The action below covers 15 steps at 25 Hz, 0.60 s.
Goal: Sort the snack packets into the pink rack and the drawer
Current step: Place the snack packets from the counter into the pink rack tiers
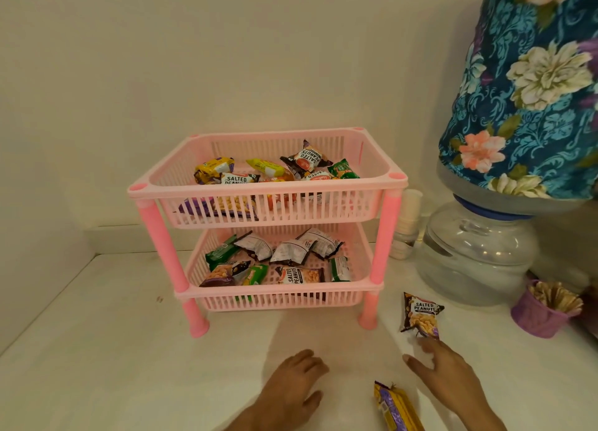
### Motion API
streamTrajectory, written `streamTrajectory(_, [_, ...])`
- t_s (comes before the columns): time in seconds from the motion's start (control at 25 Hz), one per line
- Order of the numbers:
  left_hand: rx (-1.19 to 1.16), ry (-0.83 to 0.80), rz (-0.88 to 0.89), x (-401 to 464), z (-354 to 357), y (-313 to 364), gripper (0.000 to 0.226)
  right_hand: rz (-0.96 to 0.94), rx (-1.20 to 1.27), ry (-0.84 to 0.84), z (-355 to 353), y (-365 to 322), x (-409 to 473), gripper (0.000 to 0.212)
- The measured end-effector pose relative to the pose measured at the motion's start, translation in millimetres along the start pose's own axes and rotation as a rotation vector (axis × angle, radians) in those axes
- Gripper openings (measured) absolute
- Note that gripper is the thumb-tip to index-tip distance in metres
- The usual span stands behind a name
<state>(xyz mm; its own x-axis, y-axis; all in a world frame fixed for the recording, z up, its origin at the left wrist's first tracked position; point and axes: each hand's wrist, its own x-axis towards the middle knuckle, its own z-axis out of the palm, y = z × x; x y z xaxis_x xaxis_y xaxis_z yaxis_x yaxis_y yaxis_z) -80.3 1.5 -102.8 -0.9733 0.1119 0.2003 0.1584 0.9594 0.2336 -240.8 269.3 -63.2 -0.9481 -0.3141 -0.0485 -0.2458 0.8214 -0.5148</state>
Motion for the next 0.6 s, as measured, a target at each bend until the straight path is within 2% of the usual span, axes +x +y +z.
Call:
streamTrajectory(0.12, [0.004, -0.108, -0.082, -29.7, 26.9, 3.2, 0.051, 0.022, -0.003, -0.062, 8.6, 20.8, -17.2, 0.052])
streamTrajectory(0.2, [0.029, -0.029, -0.119, -46.7, 41.3, 9.7, 0.052, 0.028, -0.024, -0.085, 16.5, 38.2, -29.9, 0.055])
streamTrajectory(0.32, [-0.019, -0.045, -0.169, -65.1, 37.4, 23.3, 0.051, 0.001, -0.076, -0.111, 25.7, 59.1, -54.8, 0.057])
streamTrajectory(0.48, [0.035, -0.055, -0.251, -80.5, 34.1, 43.6, 0.044, -0.127, -0.178, 0.001, 42.4, 80.7, -83.1, 0.066])
streamTrajectory(0.6, [0.064, -0.054, -0.306, -90.2, 31.5, 57.5, 0.039, -0.166, -0.216, 0.019, 42.7, 84.3, -106.1, 0.056])
